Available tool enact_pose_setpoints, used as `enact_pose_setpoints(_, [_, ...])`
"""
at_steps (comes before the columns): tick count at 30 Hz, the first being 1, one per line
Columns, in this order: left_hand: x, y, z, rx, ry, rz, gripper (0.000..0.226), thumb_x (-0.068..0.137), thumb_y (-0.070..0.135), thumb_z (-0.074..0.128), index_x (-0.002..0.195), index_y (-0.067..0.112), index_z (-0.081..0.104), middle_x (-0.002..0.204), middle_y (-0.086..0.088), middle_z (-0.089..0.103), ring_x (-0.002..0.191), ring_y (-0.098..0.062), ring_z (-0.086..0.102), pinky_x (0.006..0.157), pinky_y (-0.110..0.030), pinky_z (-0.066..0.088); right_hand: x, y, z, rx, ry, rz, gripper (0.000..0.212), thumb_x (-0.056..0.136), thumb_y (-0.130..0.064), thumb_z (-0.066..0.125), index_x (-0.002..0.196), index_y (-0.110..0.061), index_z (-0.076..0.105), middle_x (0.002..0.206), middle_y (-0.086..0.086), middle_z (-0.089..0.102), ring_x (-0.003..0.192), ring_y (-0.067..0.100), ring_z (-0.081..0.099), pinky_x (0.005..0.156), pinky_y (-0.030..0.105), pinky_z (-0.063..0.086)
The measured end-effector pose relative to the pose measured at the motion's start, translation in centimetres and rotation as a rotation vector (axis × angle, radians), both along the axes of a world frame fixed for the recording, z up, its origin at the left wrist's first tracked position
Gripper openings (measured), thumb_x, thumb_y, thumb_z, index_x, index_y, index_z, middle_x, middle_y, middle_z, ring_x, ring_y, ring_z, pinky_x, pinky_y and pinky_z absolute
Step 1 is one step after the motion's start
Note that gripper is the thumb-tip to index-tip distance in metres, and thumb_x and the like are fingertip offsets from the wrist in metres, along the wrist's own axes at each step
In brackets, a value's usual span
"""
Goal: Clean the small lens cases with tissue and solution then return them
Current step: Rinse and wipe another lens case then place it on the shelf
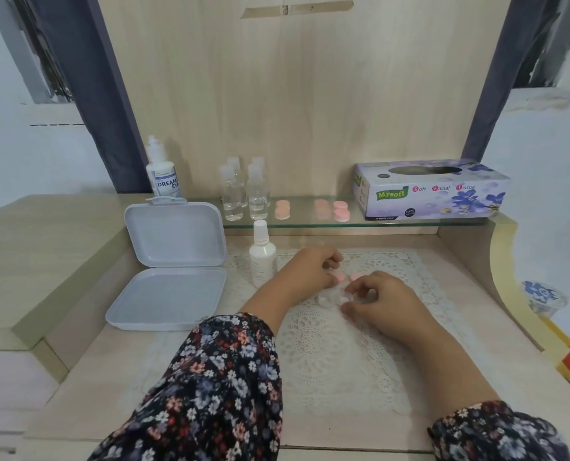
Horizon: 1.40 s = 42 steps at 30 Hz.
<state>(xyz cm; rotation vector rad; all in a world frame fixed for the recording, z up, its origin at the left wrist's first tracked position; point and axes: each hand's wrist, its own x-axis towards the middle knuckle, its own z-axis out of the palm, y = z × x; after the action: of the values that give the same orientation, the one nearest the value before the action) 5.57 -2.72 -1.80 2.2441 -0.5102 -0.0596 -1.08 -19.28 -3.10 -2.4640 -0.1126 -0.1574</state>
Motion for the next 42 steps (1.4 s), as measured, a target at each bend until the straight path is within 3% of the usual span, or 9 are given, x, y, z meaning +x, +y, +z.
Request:
enact_pose_setpoints(7, [0.1, -0.4, -0.1, 0.008, -0.033, 0.014, 0.032, 0.08, 0.002, 0.07, 0.11, 0.012, 0.064, 0.104, -0.003, 0.063, 0.096, -0.013, 0.059, 0.079, -0.016, 0.046, 0.0, -0.1, 0.0, 0.004, -0.003, 0.015, 0.018, 0.071, -0.041, 0.075, 0.085, -0.04, 0.063, 0.09, -0.012, 0.056, 0.083, 0.002, 0.052, 0.069, 0.024, 0.039])
enact_pose_setpoints(11, [-1.3, 0.3, 0.7, -0.1, -0.025, 0.053, 0.025, 0.083, 0.004, 0.068, 0.103, 0.017, 0.064, 0.098, 0.006, 0.061, 0.085, 0.0, 0.055, 0.069, -0.004, 0.041, 0.0, -0.2, 0.1, 0.012, 0.001, 0.02, 0.019, 0.071, -0.04, 0.076, 0.085, -0.039, 0.063, 0.09, -0.013, 0.056, 0.083, 0.002, 0.052, 0.067, 0.022, 0.038])
enact_pose_setpoints(18, [-4.9, 2.2, -0.2, -0.16, -0.006, 0.124, 0.018, 0.085, 0.012, 0.068, 0.101, 0.02, 0.07, 0.099, 0.008, 0.066, 0.09, -0.005, 0.059, 0.083, -0.019, 0.05, 0.0, 0.1, 0.3, 0.003, 0.01, 0.033, 0.02, 0.071, -0.042, 0.076, 0.087, -0.039, 0.064, 0.09, -0.014, 0.057, 0.085, 0.001, 0.052, 0.072, 0.025, 0.041])
enact_pose_setpoints(23, [-5.6, 2.5, -1.4, -0.139, -0.073, 0.16, 0.018, 0.087, 0.015, 0.066, 0.105, 0.017, 0.071, 0.106, 0.008, 0.064, 0.094, -0.005, 0.06, 0.087, -0.017, 0.047, -0.1, 0.3, 0.3, 0.019, 0.002, 0.028, 0.02, 0.071, -0.04, 0.077, 0.087, -0.038, 0.065, 0.09, -0.014, 0.057, 0.084, 0.001, 0.053, 0.075, 0.026, 0.044])
enact_pose_setpoints(27, [-5.6, 2.3, -1.7, -0.139, -0.117, 0.16, 0.017, 0.087, 0.019, 0.066, 0.104, 0.019, 0.071, 0.102, 0.011, 0.064, 0.092, 0.0, 0.059, 0.085, -0.015, 0.047, -0.1, 0.4, 0.2, 0.043, -0.002, 0.034, 0.02, 0.071, -0.038, 0.078, 0.088, -0.035, 0.066, 0.089, -0.014, 0.058, 0.083, 0.002, 0.053, 0.072, 0.024, 0.043])
enact_pose_setpoints(33, [-5.7, 2.2, -2.0, -0.075, -0.18, 0.142, 0.017, 0.088, 0.021, 0.066, 0.104, 0.018, 0.071, 0.1, 0.009, 0.064, 0.093, -0.004, 0.058, 0.088, -0.026, 0.049, -0.1, 0.5, 0.2, 0.083, 0.01, 0.032, 0.019, 0.07, -0.037, 0.079, 0.084, -0.034, 0.066, 0.085, -0.013, 0.062, 0.079, 0.003, 0.055, 0.067, 0.023, 0.041])
enact_pose_setpoints(42, [-5.8, 2.2, -1.8, -0.039, -0.201, 0.157, 0.019, 0.088, 0.023, 0.066, 0.105, 0.016, 0.072, 0.102, 0.006, 0.065, 0.093, -0.008, 0.059, 0.089, -0.029, 0.05, -0.3, 0.6, 0.3, 0.11, 0.013, 0.036, 0.02, 0.069, -0.036, 0.082, 0.082, -0.032, 0.067, 0.081, -0.012, 0.064, 0.076, 0.003, 0.056, 0.064, 0.021, 0.039])
